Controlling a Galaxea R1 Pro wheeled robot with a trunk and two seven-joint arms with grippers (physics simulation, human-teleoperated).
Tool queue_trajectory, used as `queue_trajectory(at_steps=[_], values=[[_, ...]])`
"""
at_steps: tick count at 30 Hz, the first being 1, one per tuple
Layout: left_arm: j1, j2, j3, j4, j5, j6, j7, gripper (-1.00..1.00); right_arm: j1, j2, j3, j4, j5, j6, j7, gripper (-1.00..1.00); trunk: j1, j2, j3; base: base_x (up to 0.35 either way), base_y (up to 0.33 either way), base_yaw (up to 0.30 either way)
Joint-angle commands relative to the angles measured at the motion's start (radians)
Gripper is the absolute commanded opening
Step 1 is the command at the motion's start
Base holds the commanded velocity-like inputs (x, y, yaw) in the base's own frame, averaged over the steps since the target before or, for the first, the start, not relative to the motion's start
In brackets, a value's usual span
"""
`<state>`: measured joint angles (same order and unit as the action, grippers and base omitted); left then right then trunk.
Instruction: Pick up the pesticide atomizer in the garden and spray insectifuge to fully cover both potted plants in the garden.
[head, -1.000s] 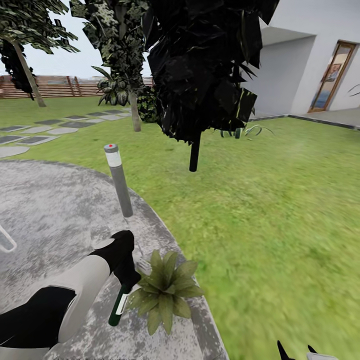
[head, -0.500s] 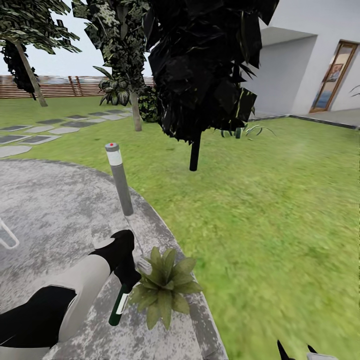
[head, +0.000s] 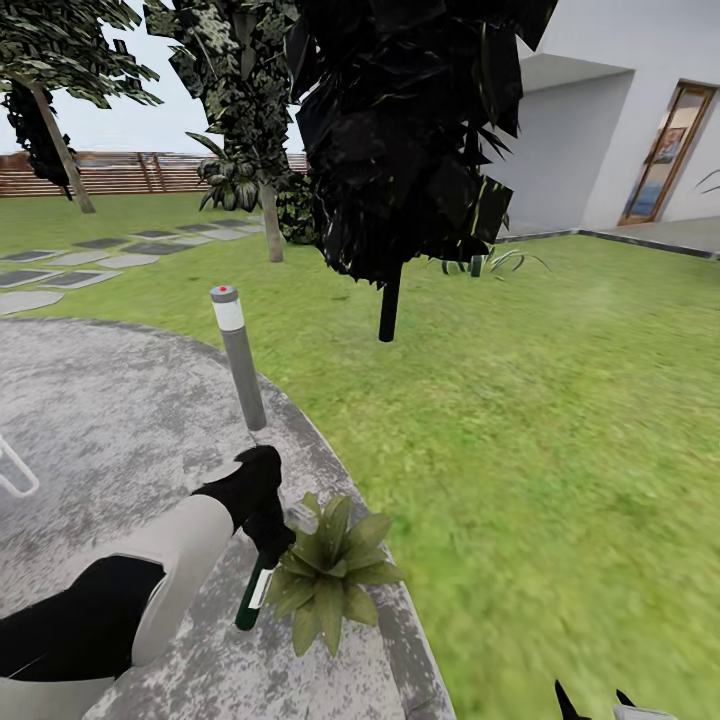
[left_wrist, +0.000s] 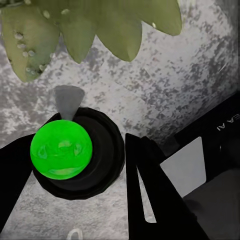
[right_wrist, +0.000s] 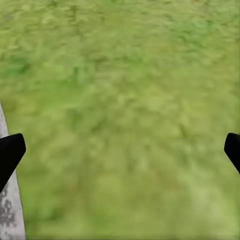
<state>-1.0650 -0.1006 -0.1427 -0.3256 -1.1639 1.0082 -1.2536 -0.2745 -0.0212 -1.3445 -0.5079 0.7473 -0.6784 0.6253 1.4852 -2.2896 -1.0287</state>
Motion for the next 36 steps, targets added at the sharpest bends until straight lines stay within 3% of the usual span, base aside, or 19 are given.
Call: queue_trajectory(at_steps=[1, 16, 23, 36], values=[[0.002, -0.001, -0.003, 0.0, -0.01, 0.007, -0.01, -1.0, -0.002, 0.0, -0.008, 0.0, 0.004, -0.004, 0.008, 1.0, 0.0, 0.0, -0.001, 0.0, 0.0, 0.0], [0.02, 0.045, -0.01, 0.011, -0.008, 0.004, -0.008, -1.0, -0.002, 0.001, -0.008, 0.0, 0.004, -0.004, 0.008, 1.0, 0.0, 0.0, -0.001, 0.0, 0.0, -0.071], [0.032, 0.046, -0.007, 0.051, -0.068, 0.006, -0.009, -1.0, -0.002, 0.001, -0.008, 0.0, 0.004, -0.004, 0.008, 1.0, 0.0, 0.0, -0.001, 0.029, 0.026, -0.013], [0.002, 0.036, -0.003, 0.046, -0.072, 0.007, -0.009, -1.0, -0.002, 0.001, -0.008, 0.0, 0.004, -0.004, 0.008, 1.0, 0.0, 0.0, -0.001, 0.072, 0.072, 0.0]])
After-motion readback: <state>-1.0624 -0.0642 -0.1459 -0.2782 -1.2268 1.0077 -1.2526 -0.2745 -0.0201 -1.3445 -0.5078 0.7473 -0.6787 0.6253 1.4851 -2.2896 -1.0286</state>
